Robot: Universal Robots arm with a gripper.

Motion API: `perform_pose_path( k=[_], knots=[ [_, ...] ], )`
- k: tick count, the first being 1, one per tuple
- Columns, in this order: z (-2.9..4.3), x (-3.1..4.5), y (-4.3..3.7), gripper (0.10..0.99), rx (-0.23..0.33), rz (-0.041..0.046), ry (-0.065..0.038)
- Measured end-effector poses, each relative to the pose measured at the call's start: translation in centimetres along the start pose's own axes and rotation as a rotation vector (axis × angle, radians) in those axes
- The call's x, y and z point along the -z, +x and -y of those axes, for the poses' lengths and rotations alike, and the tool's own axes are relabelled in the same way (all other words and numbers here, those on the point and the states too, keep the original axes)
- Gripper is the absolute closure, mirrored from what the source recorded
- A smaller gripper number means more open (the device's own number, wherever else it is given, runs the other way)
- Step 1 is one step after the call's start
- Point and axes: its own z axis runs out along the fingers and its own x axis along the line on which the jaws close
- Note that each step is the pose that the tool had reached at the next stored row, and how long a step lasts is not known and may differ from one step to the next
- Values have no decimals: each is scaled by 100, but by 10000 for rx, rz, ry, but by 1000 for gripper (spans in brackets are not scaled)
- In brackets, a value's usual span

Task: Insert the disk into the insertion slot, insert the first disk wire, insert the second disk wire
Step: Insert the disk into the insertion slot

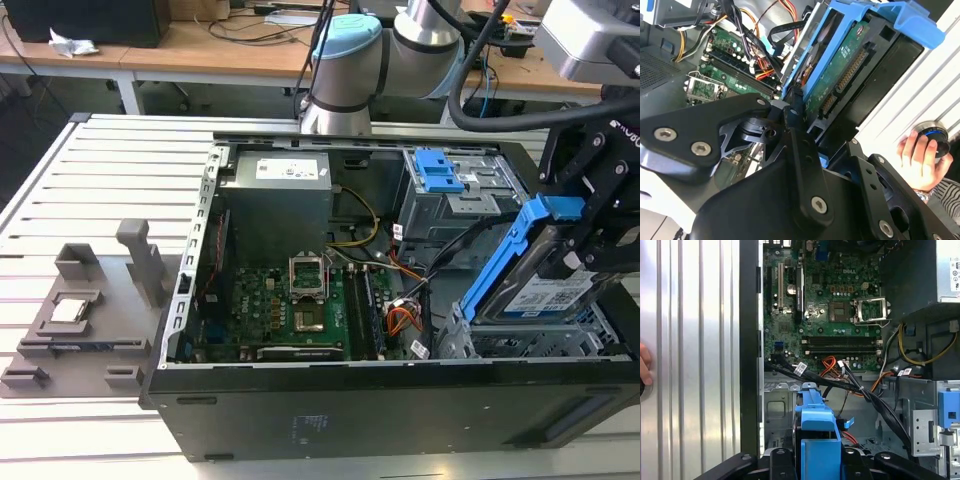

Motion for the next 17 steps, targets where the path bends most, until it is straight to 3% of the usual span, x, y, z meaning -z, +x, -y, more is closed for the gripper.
perform_pose_path(
  k=[4, 17],
  knots=[
    [2, -39, 2, 725, -1, -46, -1],
    [7, -158, 10, 725, -1, -49, 0]
  ],
)
